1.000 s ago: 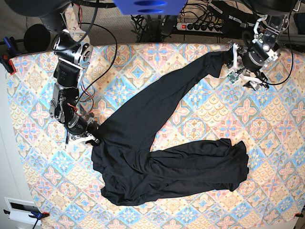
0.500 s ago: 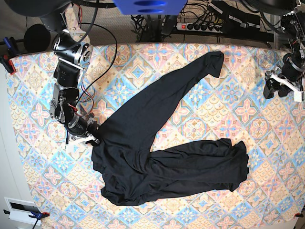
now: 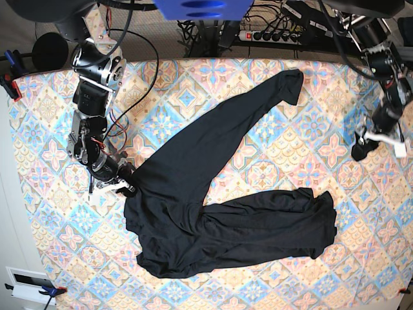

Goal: Layout the t-shirt on the table in an organized manner, then fold the t-shirt properly
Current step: 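Release the sleeve with the left gripper and move it to the hem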

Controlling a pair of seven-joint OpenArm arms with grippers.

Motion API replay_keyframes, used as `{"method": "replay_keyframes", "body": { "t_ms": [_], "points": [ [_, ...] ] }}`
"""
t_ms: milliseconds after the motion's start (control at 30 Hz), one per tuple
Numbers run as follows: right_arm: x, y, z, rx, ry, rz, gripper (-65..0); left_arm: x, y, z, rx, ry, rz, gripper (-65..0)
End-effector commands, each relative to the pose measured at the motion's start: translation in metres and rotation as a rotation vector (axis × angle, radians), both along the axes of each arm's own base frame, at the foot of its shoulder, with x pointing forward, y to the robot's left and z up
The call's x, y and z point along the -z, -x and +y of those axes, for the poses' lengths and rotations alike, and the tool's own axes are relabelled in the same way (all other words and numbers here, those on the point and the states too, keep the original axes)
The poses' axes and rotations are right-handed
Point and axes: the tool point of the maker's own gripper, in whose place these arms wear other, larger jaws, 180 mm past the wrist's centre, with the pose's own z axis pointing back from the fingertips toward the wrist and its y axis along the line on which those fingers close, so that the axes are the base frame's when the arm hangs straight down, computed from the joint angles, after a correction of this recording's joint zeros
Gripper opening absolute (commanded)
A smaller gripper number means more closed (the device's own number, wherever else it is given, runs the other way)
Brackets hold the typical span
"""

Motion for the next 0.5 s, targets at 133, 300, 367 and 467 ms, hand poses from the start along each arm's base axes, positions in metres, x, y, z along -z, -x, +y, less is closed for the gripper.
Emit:
{"method": "replay_keyframes", "body": {
  "t_ms": [133,300,367,467],
  "points": [
    [-0.001,-0.001,0.002,-0.003,-0.01,0.014,-65.0,-0.007,-0.04,0.014,-0.024,0.111,-0.005,-30.2],
    [-0.001,-0.001,0.002,-0.004,-0.011,0.015,-65.0,-0.001,-0.066,0.007,-0.045,0.221,-0.006,-30.2],
    [-0.001,-0.001,0.002,-0.003,-0.01,0.014,-65.0,0.003,-0.074,0.0,-0.051,0.27,-0.003,-30.2],
    [-0.001,-0.001,0.002,-0.005,-0.01,0.015,-65.0,0.002,-0.091,-0.014,-0.048,0.328,-0.017,-30.2]
  ]
}}
